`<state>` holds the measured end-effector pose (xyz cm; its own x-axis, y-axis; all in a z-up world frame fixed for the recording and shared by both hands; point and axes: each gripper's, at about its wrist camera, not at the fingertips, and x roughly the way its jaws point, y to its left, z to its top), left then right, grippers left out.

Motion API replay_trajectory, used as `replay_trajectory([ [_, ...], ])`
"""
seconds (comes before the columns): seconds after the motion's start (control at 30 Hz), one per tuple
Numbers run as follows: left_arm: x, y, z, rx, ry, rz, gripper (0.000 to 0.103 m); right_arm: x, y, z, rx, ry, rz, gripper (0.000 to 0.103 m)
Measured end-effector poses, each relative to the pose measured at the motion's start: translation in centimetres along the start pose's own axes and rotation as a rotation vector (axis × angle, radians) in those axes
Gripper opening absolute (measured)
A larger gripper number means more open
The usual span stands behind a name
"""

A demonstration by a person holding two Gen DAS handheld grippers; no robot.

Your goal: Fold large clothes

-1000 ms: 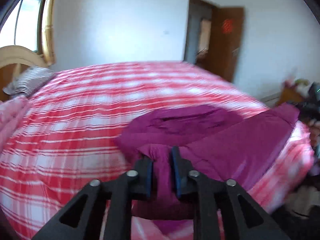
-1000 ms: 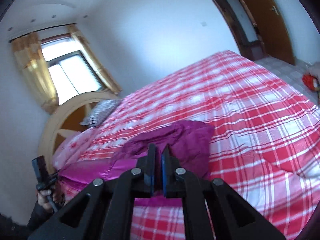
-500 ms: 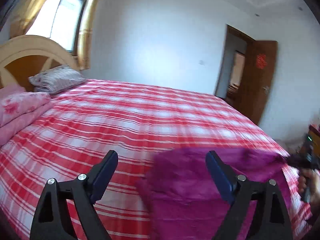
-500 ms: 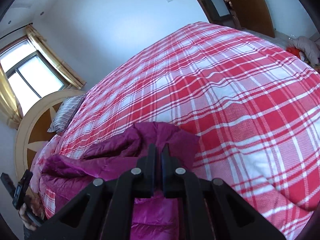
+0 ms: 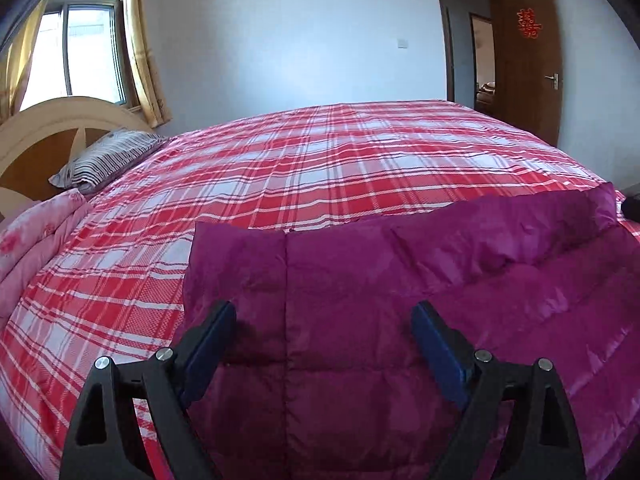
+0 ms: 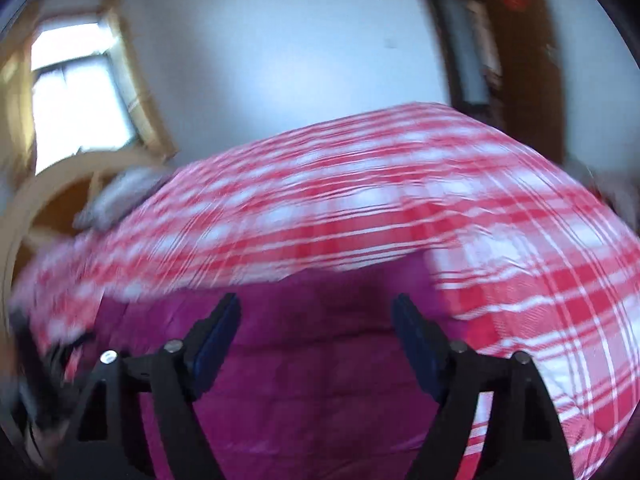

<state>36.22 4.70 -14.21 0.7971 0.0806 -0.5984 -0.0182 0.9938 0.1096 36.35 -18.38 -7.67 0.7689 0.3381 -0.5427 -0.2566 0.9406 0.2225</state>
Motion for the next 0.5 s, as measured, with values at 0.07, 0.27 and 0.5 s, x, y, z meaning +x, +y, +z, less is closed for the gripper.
replay_trajectory([
  [0.07,0.4,0.0,0.0,-0.001,0.013,0.001,0.09,1.7,3.9,-1.1,-0.144,0.057,0.045,0.052],
  [0.27,-3.1,0.7,1.0,0.001,-0.078,0.006,0.09,7.7,5.0,-3.1,-0.249,0.138,-0.114,0.049],
  [0.5,0.3,-2.1,2.8,0.13,-0.065,0.063,0.09,9.5,1.4,-2.4,-0.098,0.155,-0.152,0.049],
])
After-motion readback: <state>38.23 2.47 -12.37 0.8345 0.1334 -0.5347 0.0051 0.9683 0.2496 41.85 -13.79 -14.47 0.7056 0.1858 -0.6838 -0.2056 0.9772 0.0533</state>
